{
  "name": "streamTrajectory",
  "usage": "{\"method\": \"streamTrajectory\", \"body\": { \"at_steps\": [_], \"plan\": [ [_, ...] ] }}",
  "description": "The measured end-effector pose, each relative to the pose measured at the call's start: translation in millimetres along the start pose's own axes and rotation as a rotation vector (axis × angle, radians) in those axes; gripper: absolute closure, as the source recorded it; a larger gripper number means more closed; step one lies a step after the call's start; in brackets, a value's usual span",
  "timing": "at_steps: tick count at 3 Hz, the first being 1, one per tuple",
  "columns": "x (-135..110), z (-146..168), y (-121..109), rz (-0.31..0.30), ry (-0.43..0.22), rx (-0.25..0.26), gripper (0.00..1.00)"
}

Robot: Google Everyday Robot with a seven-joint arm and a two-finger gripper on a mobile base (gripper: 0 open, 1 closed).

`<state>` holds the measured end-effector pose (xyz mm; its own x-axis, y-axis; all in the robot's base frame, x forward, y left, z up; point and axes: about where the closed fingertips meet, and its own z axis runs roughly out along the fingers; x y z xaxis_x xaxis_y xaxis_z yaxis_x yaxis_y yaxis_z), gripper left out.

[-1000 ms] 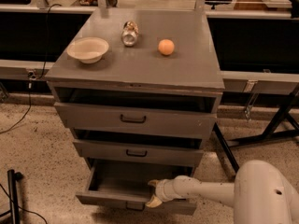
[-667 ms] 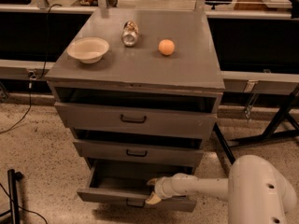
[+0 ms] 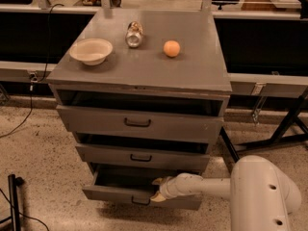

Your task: Close bottom drawer

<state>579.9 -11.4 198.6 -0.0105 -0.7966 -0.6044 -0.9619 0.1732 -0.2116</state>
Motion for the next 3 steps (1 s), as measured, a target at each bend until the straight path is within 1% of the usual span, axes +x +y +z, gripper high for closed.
{"method": "streamTrajectory", "body": {
  "at_steps": [1, 2, 3],
  "plan": [
    [-1.9, -4.3, 0.4, -0.002, -0.031, 0.005, 0.45],
    [-7.8, -16.1, 13.5, -0.017, -0.083, 0.006, 0.3],
    [-12.9, -32.7, 34.5, -0.04, -0.127, 0.001, 0.06]
  ]
}}
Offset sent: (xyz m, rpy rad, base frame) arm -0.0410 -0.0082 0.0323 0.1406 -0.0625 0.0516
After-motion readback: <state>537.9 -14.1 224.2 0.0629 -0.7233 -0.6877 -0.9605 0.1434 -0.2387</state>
